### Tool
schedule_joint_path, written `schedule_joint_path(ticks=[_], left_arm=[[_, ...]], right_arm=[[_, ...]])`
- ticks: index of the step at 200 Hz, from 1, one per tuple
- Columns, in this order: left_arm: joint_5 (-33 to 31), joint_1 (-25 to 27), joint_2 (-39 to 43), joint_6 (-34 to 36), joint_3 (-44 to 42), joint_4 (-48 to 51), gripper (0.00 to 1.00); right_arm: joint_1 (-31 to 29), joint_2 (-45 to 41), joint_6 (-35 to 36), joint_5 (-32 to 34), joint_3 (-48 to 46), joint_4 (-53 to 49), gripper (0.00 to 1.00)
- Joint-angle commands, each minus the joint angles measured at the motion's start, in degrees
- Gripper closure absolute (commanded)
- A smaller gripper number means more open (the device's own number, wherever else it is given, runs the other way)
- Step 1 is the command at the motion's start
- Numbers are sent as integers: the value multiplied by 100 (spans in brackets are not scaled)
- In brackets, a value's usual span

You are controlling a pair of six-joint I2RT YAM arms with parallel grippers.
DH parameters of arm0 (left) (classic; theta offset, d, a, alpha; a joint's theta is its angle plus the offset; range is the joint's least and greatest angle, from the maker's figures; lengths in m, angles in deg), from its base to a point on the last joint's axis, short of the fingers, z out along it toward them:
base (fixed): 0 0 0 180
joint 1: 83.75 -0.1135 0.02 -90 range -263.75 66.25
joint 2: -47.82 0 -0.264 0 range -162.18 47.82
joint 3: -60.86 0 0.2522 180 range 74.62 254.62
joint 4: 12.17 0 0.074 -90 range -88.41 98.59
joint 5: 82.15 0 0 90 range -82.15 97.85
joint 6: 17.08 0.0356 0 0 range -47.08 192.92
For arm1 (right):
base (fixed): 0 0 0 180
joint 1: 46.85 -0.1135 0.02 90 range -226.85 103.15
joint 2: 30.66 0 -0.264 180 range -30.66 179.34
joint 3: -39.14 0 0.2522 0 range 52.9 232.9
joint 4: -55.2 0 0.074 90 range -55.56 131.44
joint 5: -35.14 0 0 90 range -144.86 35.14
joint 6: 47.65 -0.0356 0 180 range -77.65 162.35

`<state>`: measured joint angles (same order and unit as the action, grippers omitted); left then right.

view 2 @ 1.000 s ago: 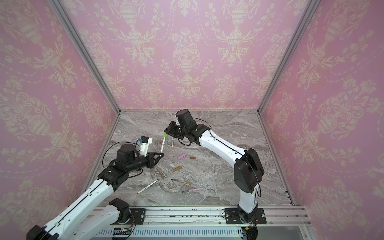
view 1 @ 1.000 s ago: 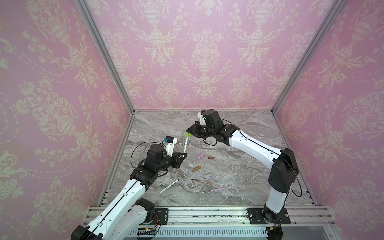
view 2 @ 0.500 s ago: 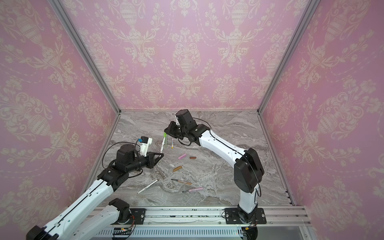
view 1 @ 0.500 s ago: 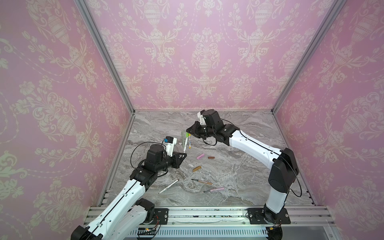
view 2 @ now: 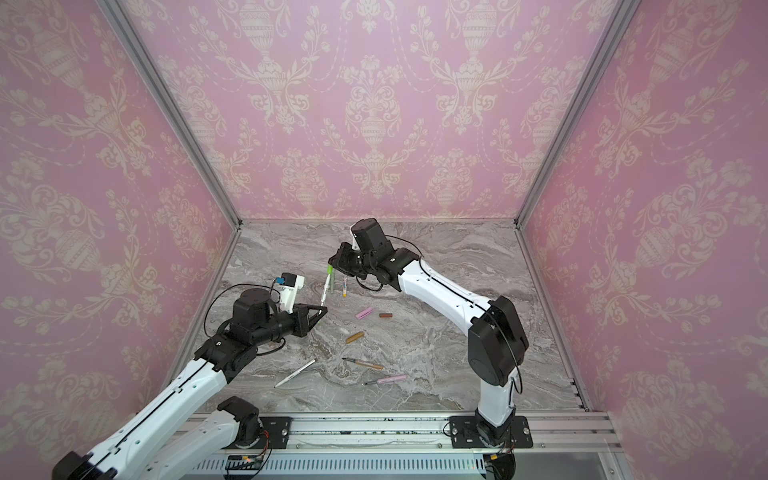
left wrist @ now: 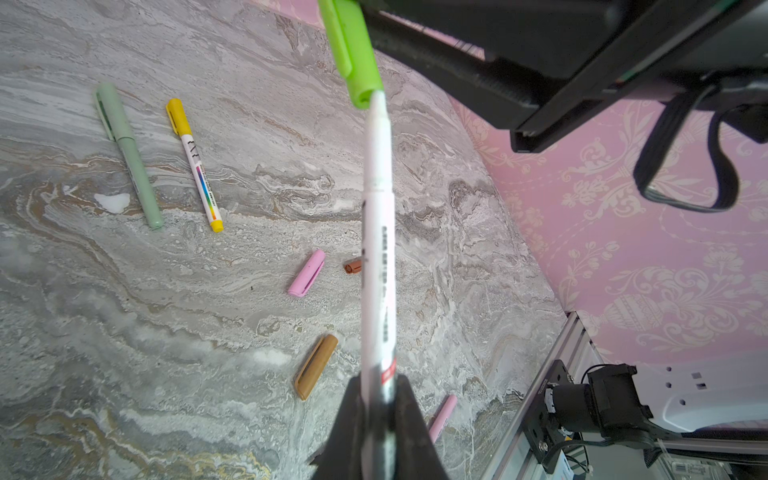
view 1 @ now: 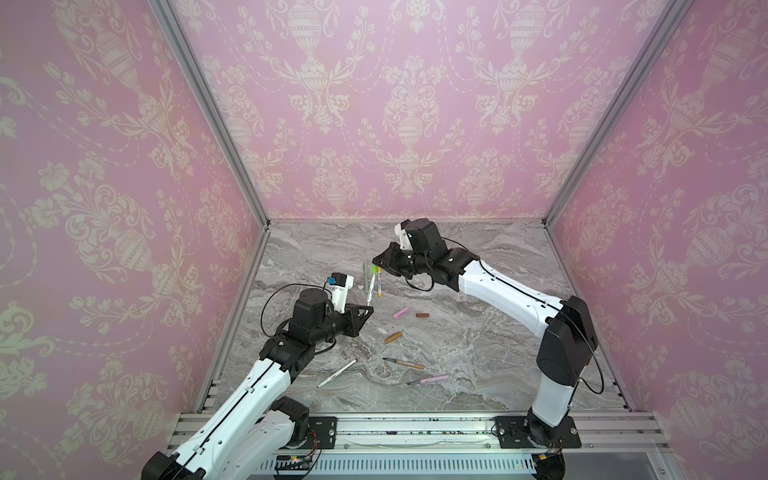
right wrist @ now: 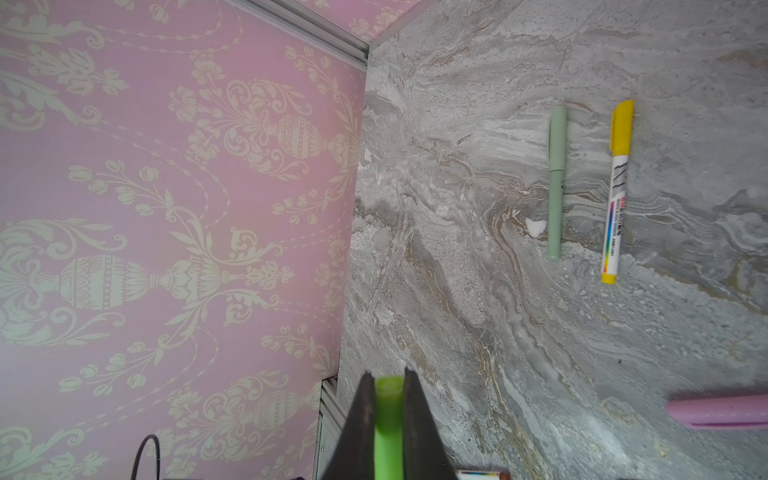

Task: Insert the pens into the pen caps
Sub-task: 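Lower the green cap onto the white pen tip held by left gripper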

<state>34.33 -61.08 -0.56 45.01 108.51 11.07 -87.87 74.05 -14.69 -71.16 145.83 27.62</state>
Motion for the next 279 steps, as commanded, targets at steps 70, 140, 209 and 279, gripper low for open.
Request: schedule_joint_path(ticks=[70, 140, 209, 279], left_arm=[[-153, 26, 52, 92, -35, 42, 100], [-266, 24, 100, 66, -31, 49, 100], [-397, 25, 97, -245, -34, -302, 100], [-371, 26, -22, -219, 182, -572, 100]], right_arm=[[-10, -319, 123, -58, 49, -24, 100], [-120, -362, 195, -39, -130, -30, 100], [-301, -493, 138, 63, -450, 150, 100], [-561, -425, 66, -39, -668, 241, 100]])
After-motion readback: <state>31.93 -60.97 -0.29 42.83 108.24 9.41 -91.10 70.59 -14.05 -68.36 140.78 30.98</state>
